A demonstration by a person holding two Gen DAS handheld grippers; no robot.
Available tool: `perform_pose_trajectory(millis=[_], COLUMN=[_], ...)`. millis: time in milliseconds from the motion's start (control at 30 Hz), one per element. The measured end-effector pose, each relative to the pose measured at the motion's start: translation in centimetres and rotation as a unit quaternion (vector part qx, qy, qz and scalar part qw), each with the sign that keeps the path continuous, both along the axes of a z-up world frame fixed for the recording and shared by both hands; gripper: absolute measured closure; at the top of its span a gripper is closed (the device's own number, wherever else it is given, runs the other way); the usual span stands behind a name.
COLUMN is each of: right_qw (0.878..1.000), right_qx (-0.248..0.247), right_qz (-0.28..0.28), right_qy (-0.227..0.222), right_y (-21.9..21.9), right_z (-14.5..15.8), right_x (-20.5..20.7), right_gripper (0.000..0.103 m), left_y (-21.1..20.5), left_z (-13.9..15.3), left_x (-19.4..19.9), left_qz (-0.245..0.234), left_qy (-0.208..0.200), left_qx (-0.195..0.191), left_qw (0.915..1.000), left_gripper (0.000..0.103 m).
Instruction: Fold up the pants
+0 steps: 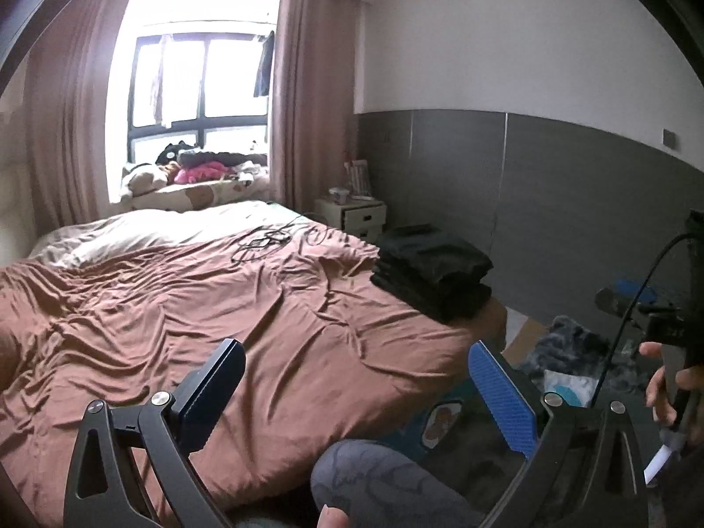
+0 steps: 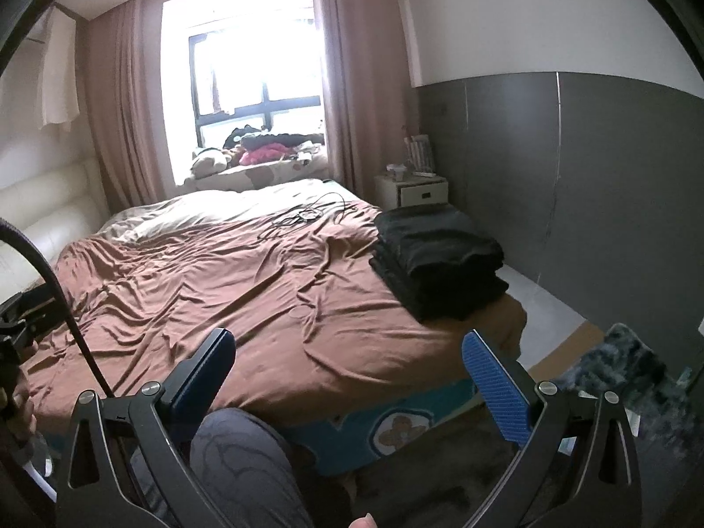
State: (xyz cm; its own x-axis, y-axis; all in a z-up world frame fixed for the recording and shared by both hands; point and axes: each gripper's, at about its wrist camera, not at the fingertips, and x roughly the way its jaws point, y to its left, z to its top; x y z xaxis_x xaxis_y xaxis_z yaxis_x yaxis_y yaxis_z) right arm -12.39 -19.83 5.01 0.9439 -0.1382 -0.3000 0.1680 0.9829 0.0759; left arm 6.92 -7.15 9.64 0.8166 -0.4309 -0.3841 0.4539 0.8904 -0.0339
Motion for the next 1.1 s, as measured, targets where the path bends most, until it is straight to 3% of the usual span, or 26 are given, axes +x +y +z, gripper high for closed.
perform_pose_trajectory(millis=[433, 1100], right_qw=[1.000, 1.000], right_qx=[-0.009, -0.002], right_qz=[0.009, -0.014], right_qy=[0.000, 0.008], right_y=[1.8, 2.4], right_z=[-3.0, -4.8], right_x=[-1.6, -1.0], right_gripper=[0.000, 0.000], left_y=[0.5, 1.5], left_z=[-4.0, -6.8], left_x=[-3.5, -4.0], left_qz=[0.027, 0.027], left_qy=[-0.013, -0.003], left_qx=[0.017, -0.021], left_qw=[0.9994, 0.9994], left_gripper=[0.001, 0.000])
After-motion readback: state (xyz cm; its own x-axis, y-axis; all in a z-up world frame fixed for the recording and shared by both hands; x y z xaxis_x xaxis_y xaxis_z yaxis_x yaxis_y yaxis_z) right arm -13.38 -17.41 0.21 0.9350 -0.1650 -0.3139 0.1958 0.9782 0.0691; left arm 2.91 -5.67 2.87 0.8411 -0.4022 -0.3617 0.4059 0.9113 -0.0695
